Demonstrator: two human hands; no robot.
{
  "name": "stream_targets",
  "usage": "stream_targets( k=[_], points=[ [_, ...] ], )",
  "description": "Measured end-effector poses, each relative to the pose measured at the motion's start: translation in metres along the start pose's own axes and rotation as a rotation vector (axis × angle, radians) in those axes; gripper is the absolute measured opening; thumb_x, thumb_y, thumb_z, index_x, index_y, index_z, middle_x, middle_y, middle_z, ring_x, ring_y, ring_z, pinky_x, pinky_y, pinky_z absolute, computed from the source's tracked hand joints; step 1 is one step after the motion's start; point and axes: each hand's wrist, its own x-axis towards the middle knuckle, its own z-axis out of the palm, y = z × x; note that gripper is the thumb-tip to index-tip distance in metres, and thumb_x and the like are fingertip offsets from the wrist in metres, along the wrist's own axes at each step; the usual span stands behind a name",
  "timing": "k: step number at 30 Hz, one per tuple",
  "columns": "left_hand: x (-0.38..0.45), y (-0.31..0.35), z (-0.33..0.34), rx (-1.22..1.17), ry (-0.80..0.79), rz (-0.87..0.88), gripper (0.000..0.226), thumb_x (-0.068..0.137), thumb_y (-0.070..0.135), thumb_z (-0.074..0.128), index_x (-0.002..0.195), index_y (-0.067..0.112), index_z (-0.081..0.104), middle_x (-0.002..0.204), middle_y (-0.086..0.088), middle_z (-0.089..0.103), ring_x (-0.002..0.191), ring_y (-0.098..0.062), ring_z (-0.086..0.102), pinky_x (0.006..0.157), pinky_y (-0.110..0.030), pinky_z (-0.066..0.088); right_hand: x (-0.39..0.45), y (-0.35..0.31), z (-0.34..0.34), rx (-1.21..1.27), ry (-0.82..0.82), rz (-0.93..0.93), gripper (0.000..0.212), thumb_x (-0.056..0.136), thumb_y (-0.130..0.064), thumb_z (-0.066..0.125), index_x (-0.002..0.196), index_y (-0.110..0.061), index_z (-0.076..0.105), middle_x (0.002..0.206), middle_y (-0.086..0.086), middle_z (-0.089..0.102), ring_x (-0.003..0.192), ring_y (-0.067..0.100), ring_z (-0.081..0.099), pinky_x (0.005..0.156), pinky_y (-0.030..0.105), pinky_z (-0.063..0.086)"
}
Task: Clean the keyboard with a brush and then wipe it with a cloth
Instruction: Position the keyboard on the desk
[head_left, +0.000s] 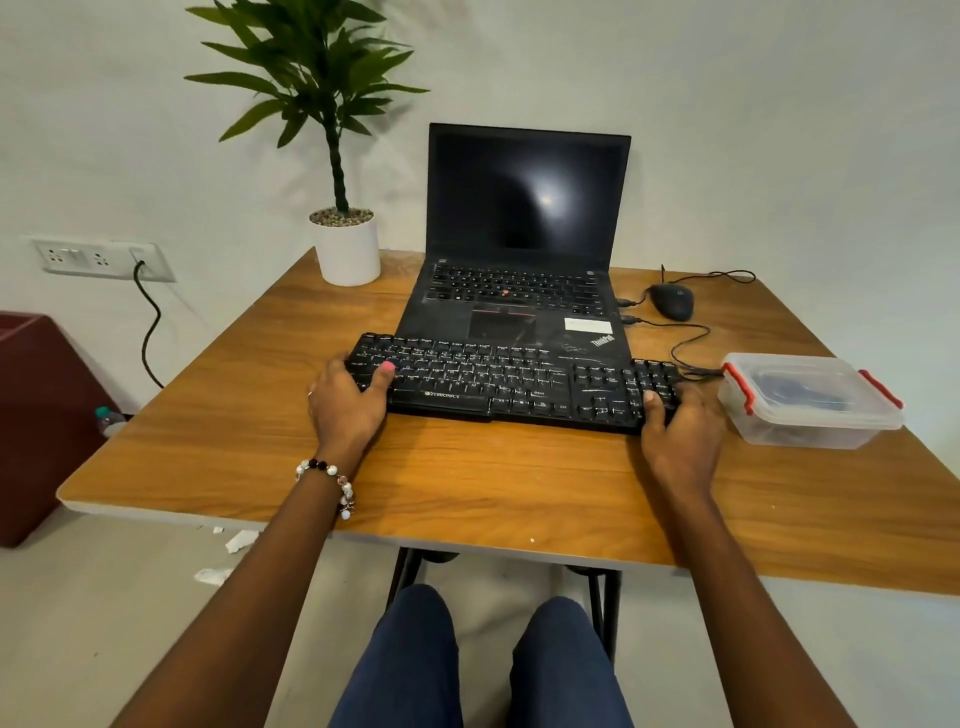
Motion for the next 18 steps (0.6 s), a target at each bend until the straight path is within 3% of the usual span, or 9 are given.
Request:
stream_targets(
  k=[5,9,12,15,18],
  points=[
    [-0.008,-0.004,-0.009,-0.176,0.002,-0.072,0.066,0.083,0.054,0.065,0.136,0.020,0.047,0.133,-0.009,0.055,0.123,-0.030,0.049,0.100,-0.050,0.044,-0.006,0.002,-0.009,0.140,0.046,0.021,0.037,0.097,-0.029,0.055,0.119,0.001,0.061,0.114,0.022,0.065,0.109,0.039,0.057,0.095,0.051,0.046],
    [-0.021,-0.015,-0.021,-0.296,0.059,-0.124,0.067,0.070,0.064,0.063,0.127,0.031,0.051,0.122,-0.003,0.061,0.114,-0.028,0.056,0.093,-0.049,0.050,-0.020,0.002,-0.020,0.239,0.064,0.029,0.030,0.097,-0.023,0.055,0.111,0.002,0.065,0.104,0.019,0.068,0.099,0.034,0.061,0.085,0.037,0.047],
    [-0.031,-0.017,-0.030,-0.305,0.102,-0.135,0.058,0.078,0.054,0.068,0.127,0.028,0.053,0.118,-0.004,0.062,0.112,-0.028,0.056,0.094,-0.048,0.050,-0.032,0.001,-0.028,0.279,0.079,0.054,0.027,0.098,-0.022,0.054,0.111,-0.001,0.066,0.105,0.015,0.068,0.100,0.029,0.061,0.080,0.027,0.040],
    [-0.038,-0.020,-0.035,-0.284,0.117,-0.139,0.052,0.082,0.046,0.070,0.127,0.025,0.053,0.118,-0.006,0.061,0.113,-0.029,0.056,0.093,-0.047,0.051,-0.041,0.001,-0.033,0.294,0.103,0.082,0.026,0.099,-0.021,0.053,0.112,-0.003,0.066,0.107,0.013,0.068,0.101,0.025,0.060,0.082,0.028,0.042],
    [-0.045,-0.023,-0.039,-0.231,0.128,-0.111,0.052,0.084,0.042,0.070,0.128,0.021,0.053,0.121,-0.008,0.062,0.116,-0.029,0.055,0.096,-0.047,0.049,-0.047,0.002,-0.035,0.285,0.143,0.107,0.027,0.098,-0.021,0.053,0.113,-0.002,0.066,0.107,0.016,0.068,0.103,0.030,0.061,0.084,0.031,0.045]
  ],
)
